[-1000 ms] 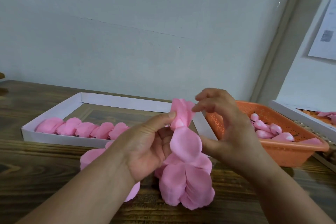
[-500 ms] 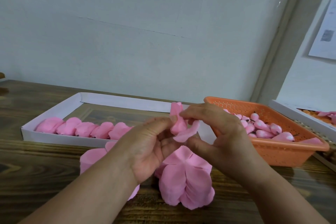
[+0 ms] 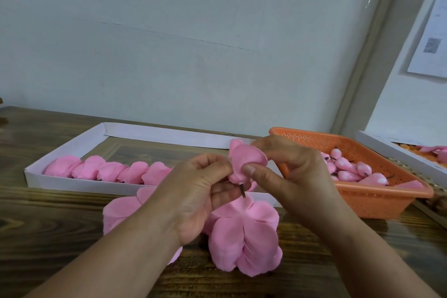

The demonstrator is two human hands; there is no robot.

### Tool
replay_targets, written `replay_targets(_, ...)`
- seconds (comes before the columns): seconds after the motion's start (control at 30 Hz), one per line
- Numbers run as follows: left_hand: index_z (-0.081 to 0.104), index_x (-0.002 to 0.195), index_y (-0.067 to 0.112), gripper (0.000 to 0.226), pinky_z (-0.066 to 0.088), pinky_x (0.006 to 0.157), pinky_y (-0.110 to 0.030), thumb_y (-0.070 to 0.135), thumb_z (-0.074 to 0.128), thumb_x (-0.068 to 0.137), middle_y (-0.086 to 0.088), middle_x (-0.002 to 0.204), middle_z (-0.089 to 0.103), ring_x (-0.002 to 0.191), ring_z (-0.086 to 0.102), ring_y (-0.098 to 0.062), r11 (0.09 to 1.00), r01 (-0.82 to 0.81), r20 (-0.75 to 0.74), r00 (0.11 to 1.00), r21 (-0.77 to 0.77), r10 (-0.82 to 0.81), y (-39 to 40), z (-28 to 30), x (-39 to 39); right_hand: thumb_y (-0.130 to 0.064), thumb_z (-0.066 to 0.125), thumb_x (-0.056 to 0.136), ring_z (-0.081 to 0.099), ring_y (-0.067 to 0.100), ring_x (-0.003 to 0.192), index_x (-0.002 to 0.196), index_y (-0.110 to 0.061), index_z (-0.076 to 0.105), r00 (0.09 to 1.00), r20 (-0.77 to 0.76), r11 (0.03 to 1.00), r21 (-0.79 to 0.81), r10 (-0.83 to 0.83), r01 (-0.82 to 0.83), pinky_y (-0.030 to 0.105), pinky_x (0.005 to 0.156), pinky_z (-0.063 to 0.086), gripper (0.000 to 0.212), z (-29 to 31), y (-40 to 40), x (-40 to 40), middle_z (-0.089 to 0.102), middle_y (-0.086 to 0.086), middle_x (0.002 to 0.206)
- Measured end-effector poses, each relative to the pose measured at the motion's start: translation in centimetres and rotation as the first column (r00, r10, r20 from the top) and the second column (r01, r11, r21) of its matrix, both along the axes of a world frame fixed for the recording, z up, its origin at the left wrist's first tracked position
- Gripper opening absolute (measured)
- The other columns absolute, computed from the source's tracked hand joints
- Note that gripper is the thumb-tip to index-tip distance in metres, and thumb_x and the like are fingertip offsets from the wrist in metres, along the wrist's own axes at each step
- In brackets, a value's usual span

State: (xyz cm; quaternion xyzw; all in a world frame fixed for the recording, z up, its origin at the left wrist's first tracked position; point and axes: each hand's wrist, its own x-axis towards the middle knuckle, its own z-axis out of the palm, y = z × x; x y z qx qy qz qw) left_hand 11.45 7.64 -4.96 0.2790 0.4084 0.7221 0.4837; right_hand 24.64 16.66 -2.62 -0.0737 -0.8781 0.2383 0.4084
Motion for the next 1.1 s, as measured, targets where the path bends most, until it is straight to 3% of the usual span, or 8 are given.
replay_targets(0.1, 0.056, 0.114, -0.011, 0.05, 0.06, 0.068, -0.028, 0.008, 0.068, 0.069, -0.019, 0.083, 0.071, 0.071, 0.072, -0.025, 1.0, -0.008, -0.015, 1.0, 0.02, 0.009, 0.0, 0.0, 0.2, -0.005, 0.07, 0.081, 0.065, 0.01, 0.082, 0.074, -0.008, 0.072, 0.999, -0.052, 0.988, -0.155, -0.008, -0.001, 0.029, 0.092, 0.043, 0.008, -0.2, 0.0, -0.2, 0.071, 0.001, 0.08)
replay_targets(0.17, 0.057, 0.111, -0.01, 0.039, 0.06, 0.07, -0.028, 0.007, 0.065, 0.077, -0.018, 0.082, 0.071, 0.072, 0.072, -0.024, 1.0, -0.001, -0.024, 1.0, 0.027, 0.002, 0.0, 0.0, 0.2, -0.001, 0.069, 0.08, 0.065, 0.01, 0.074, 0.073, -0.011, 0.07, 0.994, -0.109, 0.971, -0.238, -0.018, -0.008, 0.021, 0.075, 0.049, 0.012, -0.4, -0.2, -0.5, 0.071, 0.002, 0.077)
replay_targets(0.27, 0.061, 0.102, -0.003, 0.04, 0.059, 0.063, -0.025, 0.013, 0.067, 0.066, -0.014, 0.079, 0.072, 0.071, 0.072, -0.021, 0.999, 0.003, -0.061, 0.998, 0.046, 0.0, -0.2, 0.1, 0.2, 0.002, 0.069, 0.079, 0.065, 0.012, 0.069, 0.074, -0.014, 0.069, 0.985, -0.166, 0.958, -0.286, -0.04, -0.009, 0.023, 0.063, 0.052, 0.016, -0.7, -0.5, -0.9, 0.07, 0.003, 0.074)
replay_targets(0.5, 0.062, 0.103, -0.007, 0.059, 0.059, 0.071, -0.029, 0.035, 0.072, 0.063, -0.018, 0.091, 0.071, 0.08, 0.072, -0.026, 0.994, 0.014, -0.088, 0.996, 0.108, -0.004, -0.3, 0.3, 0.6, 0.001, 0.069, 0.078, 0.066, 0.022, 0.071, 0.076, -0.009, 0.068, 0.978, -0.194, 0.951, -0.309, -0.073, 0.01, 0.037, 0.067, 0.054, 0.01, -0.7, -0.1, -0.9, 0.07, 0.006, 0.073)
replay_targets(0.67, 0.064, 0.093, 0.001, 0.046, 0.058, 0.067, -0.026, 0.024, 0.074, 0.055, -0.012, 0.081, 0.073, 0.08, 0.072, -0.023, 0.995, -0.036, -0.109, 0.993, 0.088, 0.046, -0.3, -0.2, 0.6, 0.003, 0.069, 0.078, 0.066, 0.02, 0.07, 0.076, -0.008, 0.068, 0.977, -0.211, 0.949, -0.311, -0.022, -0.046, 0.018, 0.059, 0.052, 0.011, -0.9, -0.5, -1.1, 0.069, 0.01, 0.072)
replay_targets(0.8, 0.063, 0.101, -0.001, 0.047, 0.058, 0.066, -0.026, 0.02, 0.071, 0.06, -0.013, 0.085, 0.074, 0.078, 0.072, -0.022, 0.996, -0.015, -0.074, 0.997, 0.091, 0.022, -0.2, -0.2, 0.5, 0.001, 0.069, 0.079, 0.067, 0.022, 0.059, 0.074, -0.008, 0.068, 0.963, -0.268, 0.891, -0.429, 0.031, -0.148, 0.028, 0.054, 0.055, 0.01, -0.8, -0.7, -1.0, 0.07, 0.012, 0.068)
replay_targets(1.0, 0.058, 0.113, -0.005, 0.053, 0.06, 0.073, -0.03, 0.017, 0.069, 0.066, -0.016, 0.093, 0.073, 0.081, 0.072, -0.022, 0.99, 0.04, 0.008, 0.999, 0.139, -0.042, 0.0, 0.0, 0.4, -0.015, 0.07, 0.07, 0.063, 0.04, 0.075, 0.08, -0.006, 0.069, 0.958, -0.288, 0.931, -0.353, -0.014, -0.093, 0.055, 0.065, 0.053, 0.014, -1.0, -0.7, -1.1, 0.067, 0.016, 0.077)
replay_targets(1.1, 0.061, 0.113, 0.0, 0.059, 0.058, 0.073, -0.029, 0.022, 0.072, 0.06, -0.013, 0.092, 0.072, 0.079, 0.069, -0.02, 0.988, 0.084, -0.006, 0.996, 0.13, -0.084, -0.1, 0.0, 0.1, -0.013, 0.072, 0.07, 0.063, 0.033, 0.074, 0.083, -0.01, 0.067, 0.952, -0.305, 0.956, -0.285, -0.024, -0.067, 0.052, 0.066, 0.053, 0.014, -0.7, -1.0, -0.9, 0.065, 0.01, 0.078)
